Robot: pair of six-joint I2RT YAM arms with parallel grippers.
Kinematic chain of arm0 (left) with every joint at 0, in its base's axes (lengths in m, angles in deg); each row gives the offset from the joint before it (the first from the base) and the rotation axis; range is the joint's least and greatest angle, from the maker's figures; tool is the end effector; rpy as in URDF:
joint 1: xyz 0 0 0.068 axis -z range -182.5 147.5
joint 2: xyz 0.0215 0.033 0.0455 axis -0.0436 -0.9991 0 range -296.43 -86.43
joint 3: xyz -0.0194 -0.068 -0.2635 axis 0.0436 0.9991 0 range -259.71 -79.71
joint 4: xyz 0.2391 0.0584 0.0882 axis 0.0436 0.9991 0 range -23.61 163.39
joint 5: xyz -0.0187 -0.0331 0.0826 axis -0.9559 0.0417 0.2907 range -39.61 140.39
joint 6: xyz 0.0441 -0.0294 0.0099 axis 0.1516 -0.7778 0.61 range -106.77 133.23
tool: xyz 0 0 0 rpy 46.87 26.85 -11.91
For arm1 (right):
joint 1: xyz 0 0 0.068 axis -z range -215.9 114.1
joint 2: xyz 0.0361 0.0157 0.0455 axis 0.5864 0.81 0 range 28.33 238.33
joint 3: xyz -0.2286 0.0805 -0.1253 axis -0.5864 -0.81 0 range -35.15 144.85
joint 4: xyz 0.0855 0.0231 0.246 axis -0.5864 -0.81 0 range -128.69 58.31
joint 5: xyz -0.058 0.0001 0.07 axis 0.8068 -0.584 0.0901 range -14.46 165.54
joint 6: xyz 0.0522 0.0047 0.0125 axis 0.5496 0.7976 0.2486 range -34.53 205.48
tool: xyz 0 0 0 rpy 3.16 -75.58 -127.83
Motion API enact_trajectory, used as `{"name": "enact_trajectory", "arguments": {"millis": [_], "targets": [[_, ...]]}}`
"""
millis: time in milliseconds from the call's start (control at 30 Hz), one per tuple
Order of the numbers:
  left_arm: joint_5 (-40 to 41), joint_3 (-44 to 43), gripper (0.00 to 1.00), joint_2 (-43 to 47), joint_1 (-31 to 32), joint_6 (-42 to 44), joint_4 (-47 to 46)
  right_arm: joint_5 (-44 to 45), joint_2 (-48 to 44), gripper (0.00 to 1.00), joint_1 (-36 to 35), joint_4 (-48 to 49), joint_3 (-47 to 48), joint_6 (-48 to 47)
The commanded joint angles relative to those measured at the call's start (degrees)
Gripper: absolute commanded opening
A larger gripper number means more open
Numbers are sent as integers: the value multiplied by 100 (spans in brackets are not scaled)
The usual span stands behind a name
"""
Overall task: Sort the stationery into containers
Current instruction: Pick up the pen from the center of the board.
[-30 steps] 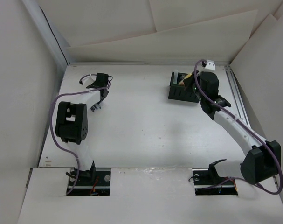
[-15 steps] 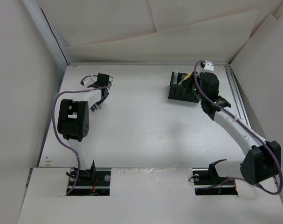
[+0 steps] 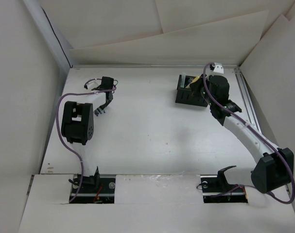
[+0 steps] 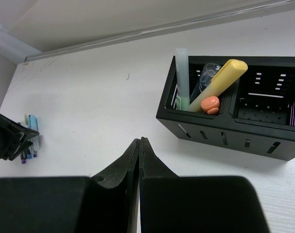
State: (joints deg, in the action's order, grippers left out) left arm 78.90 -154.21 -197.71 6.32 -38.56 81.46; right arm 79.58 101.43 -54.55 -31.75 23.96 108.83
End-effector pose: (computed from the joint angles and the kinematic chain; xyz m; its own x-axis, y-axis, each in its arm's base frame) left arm 0.4107 -0.0466 0.1780 -0.3577 -0.6432 -0.6770 -0.7075 0.6599 -0.2531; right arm 0.2866 0.0940 0.3386 -0.3121 0.3121 -0.8973 -0.1422 0.9185 0.3689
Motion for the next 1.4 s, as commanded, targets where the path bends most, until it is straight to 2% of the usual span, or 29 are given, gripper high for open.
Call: {"name": "enact_trajectory", "arguments": {"millis": [0,100,333,400,500,533,700,733,800,933,1000,1067,1233,1367], "targets": [[-38,-188,35,-78,-65,37,93,-52,-173,4,11,102,21,-6],[-187,-135,29,-139,-65,99,-47,-52,-173,4,-42,102,21,-6],[-521,50,26,-192,-65,204,-302,-52,-121,6,-103,102,21,-6],[-522,50,26,-192,-65,266,-356,1,-121,10,-156,102,21,-6],[-575,50,26,-192,58,319,-356,1,-68,24,-208,102,21,-6],[-575,102,26,-192,137,371,-356,1,-68,31,-209,102,21,-6],[-898,356,29,-35,199,442,-758,-60,-16,50,-270,102,74,-6],[-996,470,17,132,251,555,-934,-139,-15,51,-270,102,74,-6],[-1181,813,2,317,313,687,-1233,-192,38,52,-331,102,135,-6],[-1322,1069,0,686,419,688,-1506,-420,221,54,-437,102,241,-6],[-1322,1218,0,880,655,749,-1586,-482,300,54,-490,102,302,-6],[-1156,1289,0,985,857,749,-1648,-482,363,58,-639,102,355,-6],[-786,1341,0,1319,1822,1100,-1761,-719,529,72,-789,102,549,46],[-786,1577,0,1583,2474,1329,-2069,-931,714,80,-894,102,681,46]]}}
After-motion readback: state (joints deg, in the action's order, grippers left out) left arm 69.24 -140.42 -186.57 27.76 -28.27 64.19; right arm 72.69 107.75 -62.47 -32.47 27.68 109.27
